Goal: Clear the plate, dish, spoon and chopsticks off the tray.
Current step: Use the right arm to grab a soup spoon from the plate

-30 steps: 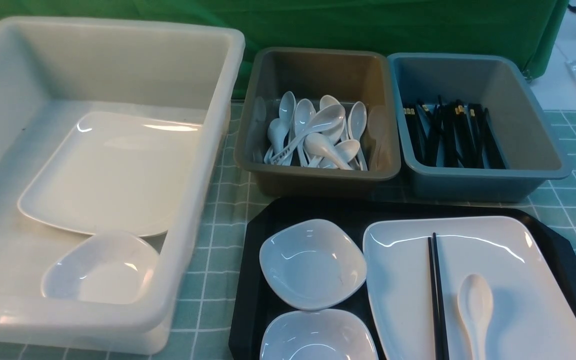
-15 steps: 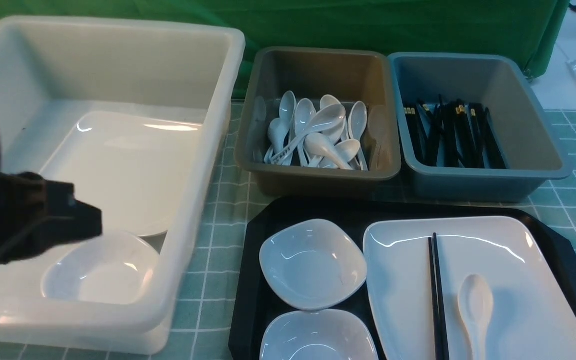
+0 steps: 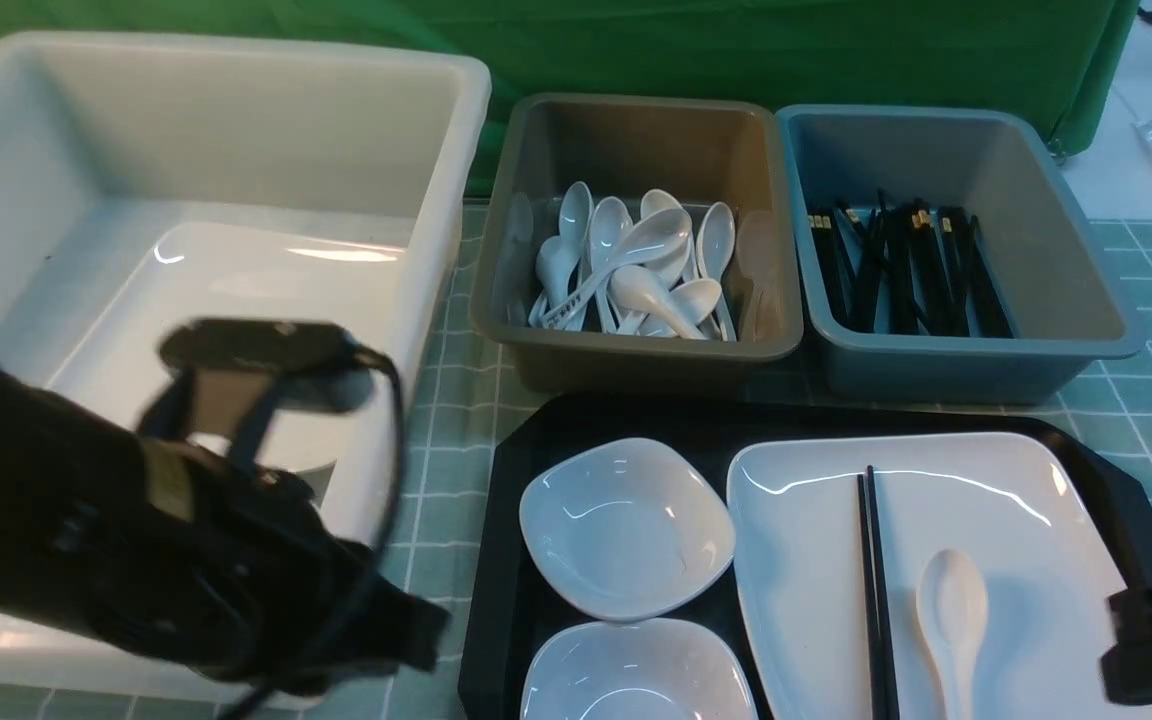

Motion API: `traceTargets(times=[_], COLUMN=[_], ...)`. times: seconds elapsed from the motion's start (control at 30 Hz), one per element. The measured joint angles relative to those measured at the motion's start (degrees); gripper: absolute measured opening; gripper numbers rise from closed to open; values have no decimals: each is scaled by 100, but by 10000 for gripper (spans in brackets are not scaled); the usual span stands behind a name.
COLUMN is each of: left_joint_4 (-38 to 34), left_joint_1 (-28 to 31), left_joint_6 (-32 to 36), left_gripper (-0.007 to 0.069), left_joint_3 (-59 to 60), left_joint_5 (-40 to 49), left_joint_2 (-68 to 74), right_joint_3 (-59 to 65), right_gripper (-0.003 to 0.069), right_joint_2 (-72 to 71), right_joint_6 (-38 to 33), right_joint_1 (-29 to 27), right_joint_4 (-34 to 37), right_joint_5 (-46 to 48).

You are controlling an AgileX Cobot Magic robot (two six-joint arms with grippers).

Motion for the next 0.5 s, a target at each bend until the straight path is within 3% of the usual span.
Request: traceTargets(times=[0.2,0.5], left_joint_4=[121,290], left_joint_1=[-59,-54], left_joint_6=[-40,-40], left_gripper=[0,0], left_joint_3=[0,0], left_joint_5=[-93,-99], left_joint_2=[125,125], right_joint_3=[0,-6], right_gripper=[541,530], right_joint_2=[693,1527], right_joint_6=[165,462], right_joint_1=[714,1202], right_joint_4=[-11,-252], right_joint_5=[-737,-1351])
